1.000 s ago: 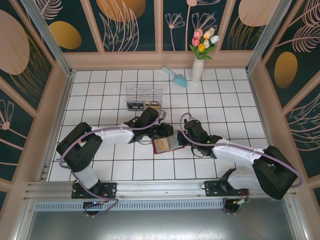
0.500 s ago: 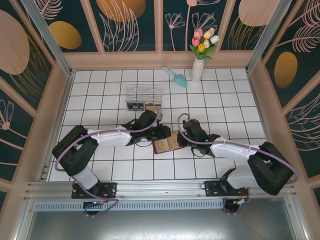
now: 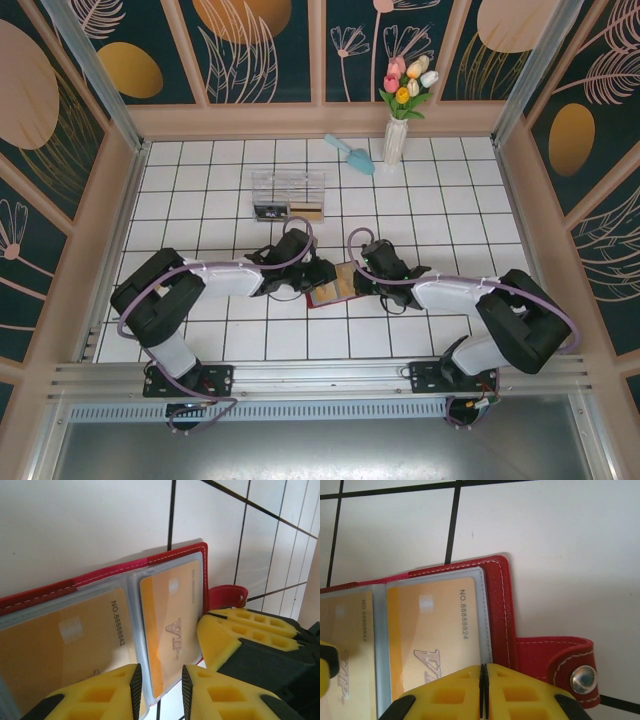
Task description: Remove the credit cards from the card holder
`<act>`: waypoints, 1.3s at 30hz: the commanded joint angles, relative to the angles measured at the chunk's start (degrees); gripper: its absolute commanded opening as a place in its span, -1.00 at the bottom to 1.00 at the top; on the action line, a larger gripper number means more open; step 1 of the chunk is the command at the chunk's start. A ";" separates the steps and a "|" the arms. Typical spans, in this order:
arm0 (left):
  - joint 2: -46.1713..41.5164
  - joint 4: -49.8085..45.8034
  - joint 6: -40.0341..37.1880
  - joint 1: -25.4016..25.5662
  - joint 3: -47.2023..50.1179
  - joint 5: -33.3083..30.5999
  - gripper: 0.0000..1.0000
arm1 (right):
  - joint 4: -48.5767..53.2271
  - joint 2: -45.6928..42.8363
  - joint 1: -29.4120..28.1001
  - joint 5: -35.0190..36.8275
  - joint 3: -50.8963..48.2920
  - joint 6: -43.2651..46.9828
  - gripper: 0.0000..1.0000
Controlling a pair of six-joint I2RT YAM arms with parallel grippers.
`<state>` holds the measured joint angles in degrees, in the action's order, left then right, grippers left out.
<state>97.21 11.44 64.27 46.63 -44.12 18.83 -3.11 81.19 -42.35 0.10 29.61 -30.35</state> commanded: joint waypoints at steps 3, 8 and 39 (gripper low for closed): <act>2.78 1.08 2.04 0.08 0.26 -0.87 -0.38 | -1.06 1.25 -0.80 -1.35 -0.51 -0.02 -0.77; 3.57 1.77 3.32 0.20 0.34 -1.93 -0.39 | -1.61 1.09 -1.21 -1.81 -0.78 -0.50 -0.78; 4.49 3.09 3.30 0.83 -1.56 -0.29 -0.71 | -2.84 0.90 -2.14 -2.47 -1.44 -1.75 -0.78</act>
<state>101.14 13.08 67.05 47.05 -45.21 17.54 -5.39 81.58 -43.99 -1.58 29.08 -31.00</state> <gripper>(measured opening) 0.147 0.110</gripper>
